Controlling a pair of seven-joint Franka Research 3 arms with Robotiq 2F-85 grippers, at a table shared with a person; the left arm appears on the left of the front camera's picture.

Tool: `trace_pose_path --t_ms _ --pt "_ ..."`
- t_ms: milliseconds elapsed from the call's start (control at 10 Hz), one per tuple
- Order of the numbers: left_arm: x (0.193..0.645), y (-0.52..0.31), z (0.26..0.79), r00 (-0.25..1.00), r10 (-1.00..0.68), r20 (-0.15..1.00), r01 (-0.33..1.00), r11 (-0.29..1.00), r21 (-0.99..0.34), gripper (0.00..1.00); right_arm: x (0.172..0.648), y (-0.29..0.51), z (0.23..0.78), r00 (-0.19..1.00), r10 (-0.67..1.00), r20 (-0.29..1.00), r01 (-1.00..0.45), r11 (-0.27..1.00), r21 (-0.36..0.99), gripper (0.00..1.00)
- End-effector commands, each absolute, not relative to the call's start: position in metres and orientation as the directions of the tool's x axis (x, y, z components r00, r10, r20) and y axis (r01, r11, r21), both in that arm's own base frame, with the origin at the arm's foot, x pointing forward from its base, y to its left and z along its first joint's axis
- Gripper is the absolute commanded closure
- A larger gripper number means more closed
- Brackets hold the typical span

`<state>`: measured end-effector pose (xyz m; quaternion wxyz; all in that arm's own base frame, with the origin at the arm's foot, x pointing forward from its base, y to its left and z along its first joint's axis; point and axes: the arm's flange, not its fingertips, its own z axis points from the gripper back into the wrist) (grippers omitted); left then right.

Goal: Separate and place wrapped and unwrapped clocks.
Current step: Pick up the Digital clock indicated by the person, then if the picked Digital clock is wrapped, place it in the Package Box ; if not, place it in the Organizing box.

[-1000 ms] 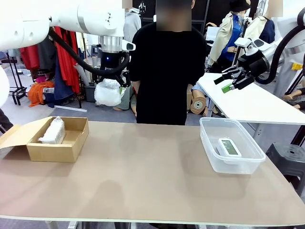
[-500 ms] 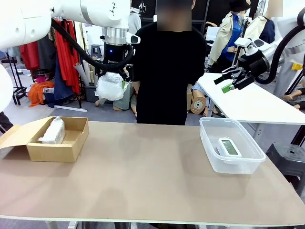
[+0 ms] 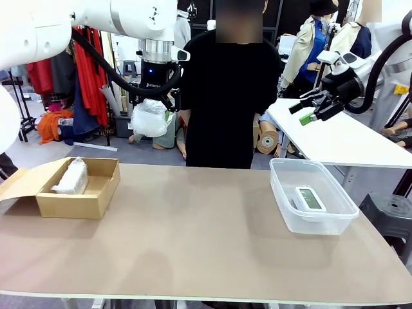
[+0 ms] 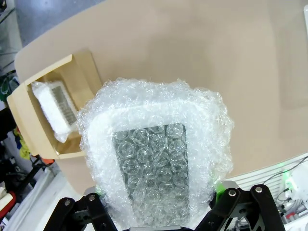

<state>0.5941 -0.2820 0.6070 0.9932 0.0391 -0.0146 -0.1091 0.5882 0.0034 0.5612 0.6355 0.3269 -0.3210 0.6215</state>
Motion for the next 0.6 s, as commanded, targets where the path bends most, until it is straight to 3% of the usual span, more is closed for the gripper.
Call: trace_pose_path --t_ms 0,500 --pt "0.5915 -0.2814 0.6120 0.977 -0.213 0.025 0.210 0.974 0.078 1.00 0.5874 0.0047 0.5628 0.019 0.573 0.819 -1.000 0.013 0.014 0.00" --pt "0.5915 -0.2814 0.6120 0.977 -0.213 0.025 0.210 0.974 0.078 1.00 0.5874 0.0047 0.5628 0.019 0.573 0.819 -1.000 0.013 0.014 0.00"
